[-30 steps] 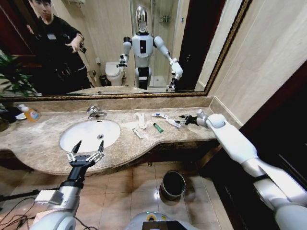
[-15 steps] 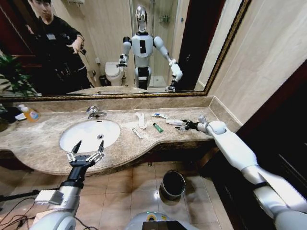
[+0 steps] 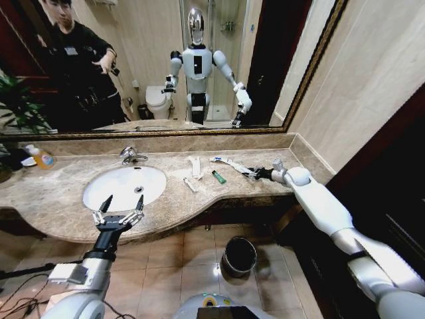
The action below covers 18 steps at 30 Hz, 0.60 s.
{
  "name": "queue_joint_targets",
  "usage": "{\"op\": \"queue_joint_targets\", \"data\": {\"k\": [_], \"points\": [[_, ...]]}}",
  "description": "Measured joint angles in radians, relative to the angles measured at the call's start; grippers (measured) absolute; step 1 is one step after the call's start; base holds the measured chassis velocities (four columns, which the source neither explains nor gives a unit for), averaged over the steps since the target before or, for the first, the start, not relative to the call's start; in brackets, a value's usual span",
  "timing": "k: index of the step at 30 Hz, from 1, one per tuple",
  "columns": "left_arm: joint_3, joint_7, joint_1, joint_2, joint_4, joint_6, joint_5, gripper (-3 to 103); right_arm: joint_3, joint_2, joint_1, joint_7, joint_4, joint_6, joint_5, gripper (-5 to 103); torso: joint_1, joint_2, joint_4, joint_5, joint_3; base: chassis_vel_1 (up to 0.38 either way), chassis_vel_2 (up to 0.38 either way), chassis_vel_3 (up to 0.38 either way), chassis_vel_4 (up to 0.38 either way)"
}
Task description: Pick up the trash from the sink and place it in the trash bin.
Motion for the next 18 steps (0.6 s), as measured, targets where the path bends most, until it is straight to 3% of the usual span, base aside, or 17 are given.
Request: {"op": "queue_joint_targets", "data": {"k": [4, 8, 10, 18], "points": [[0.0, 0.0, 0.0, 0.0, 0.0, 0.0, 0.0, 100, 0.006, -0.005, -0.007, 0.027, 0.011, 0.007, 0.018, 24, 0.0, 0.0, -0.0001, 0.0003, 0.0, 0.0, 0.0, 0.0, 0.0], [0.0, 0.0, 0.0, 0.0, 0.0, 0.0, 0.0, 100, 0.036, -0.009, -0.032, 0.103, 0.062, 0.025, 0.09, 24, 0.0, 0.0, 0.0, -0.0001, 0.0, 0.0, 0.0, 0.0, 0.0], [0.0, 0.0, 0.0, 0.0, 0.0, 0.0, 0.0, 100, 0.074, -0.014, -0.072, 0.208, 0.129, 0.049, 0.161, 24, 0.0, 0.0, 0.0001, 0.0, 0.0, 0.0, 0.0, 0.0, 0.0], [0.0, 0.0, 0.0, 0.0, 0.0, 0.0, 0.0, 100, 0.204, -0.051, -0.258, 0.401, 0.366, 0.072, 0.254, 24, 0.0, 0.0, 0.0001, 0.0, 0.0, 0.0, 0.0, 0.0, 0.0]]}}
